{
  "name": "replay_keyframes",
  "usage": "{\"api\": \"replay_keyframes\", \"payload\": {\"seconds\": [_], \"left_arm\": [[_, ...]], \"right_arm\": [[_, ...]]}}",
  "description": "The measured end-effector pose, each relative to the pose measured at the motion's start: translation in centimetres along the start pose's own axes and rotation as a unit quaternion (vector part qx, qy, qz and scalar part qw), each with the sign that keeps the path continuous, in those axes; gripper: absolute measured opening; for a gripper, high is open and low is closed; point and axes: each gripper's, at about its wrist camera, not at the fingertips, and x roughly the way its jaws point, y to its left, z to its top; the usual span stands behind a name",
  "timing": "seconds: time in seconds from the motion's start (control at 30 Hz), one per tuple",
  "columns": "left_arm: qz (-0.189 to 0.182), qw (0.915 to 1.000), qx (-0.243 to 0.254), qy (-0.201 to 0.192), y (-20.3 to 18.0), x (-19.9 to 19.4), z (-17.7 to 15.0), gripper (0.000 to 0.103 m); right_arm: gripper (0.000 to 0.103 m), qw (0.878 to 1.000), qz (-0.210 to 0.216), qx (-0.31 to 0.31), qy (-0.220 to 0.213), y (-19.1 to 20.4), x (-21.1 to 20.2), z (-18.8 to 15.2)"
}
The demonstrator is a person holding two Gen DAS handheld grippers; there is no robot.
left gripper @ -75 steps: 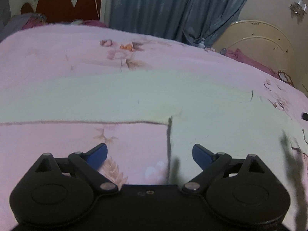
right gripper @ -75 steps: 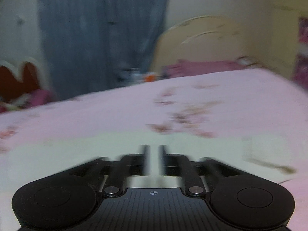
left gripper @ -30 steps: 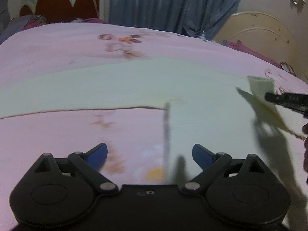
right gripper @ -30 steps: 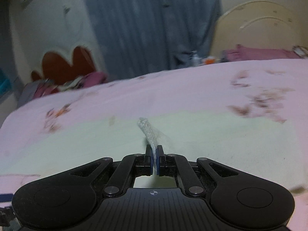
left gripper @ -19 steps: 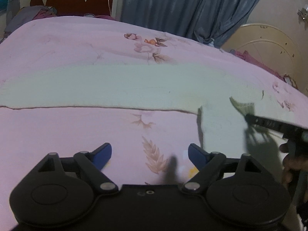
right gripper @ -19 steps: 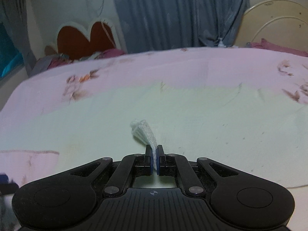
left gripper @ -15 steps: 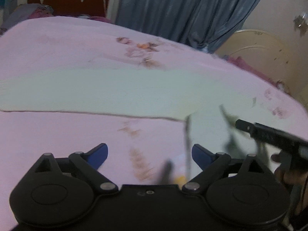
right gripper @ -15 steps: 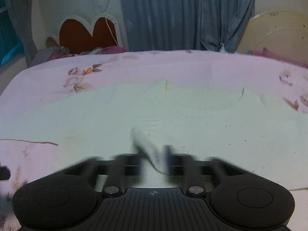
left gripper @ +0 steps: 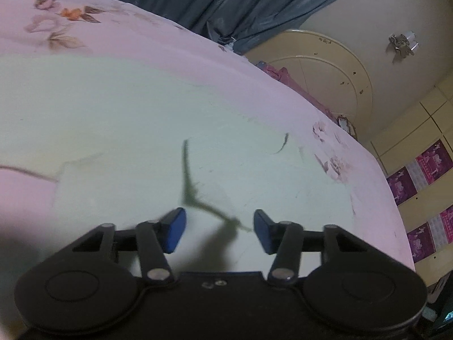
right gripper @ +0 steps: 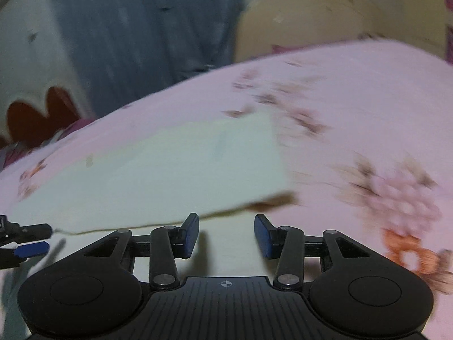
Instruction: Fold small clothes
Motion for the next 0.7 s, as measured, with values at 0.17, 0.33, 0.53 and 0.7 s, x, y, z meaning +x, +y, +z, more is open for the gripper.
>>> {"api": "replay_keyframes", "payload": {"seconds": [0.17, 0.33, 0.53, 0.7], "left_arm": [[0.001, 0.9998, 0.019, 0.004, -1.6, 2.4, 0.8, 0.003], [0.005, 0.9974, 0.045, -0.056, -1.9, -0.7, 2.1, 0.003], [0.043, 0.9968, 0.043, -0.051, 1.2, -2.1, 2.8, 0.003], [0.053, 0.9965, 0.03, -0.057, 2.2, -2.6, 2.4, 0.003]], "right_arm": [[0.044, 1.0, 0.019, 0.011, 0.012, -1.6, 1.5, 1.0], [0.044, 1.0, 0.025, -0.004, 0.013, -1.6, 2.6, 1.6], [0.044, 0.999, 0.024, -0.019, 0.013, -1.9, 2.8, 1.6], [0.031, 0.999, 0.013, -0.034, 0.009, -1.9, 2.9, 1.6]]}}
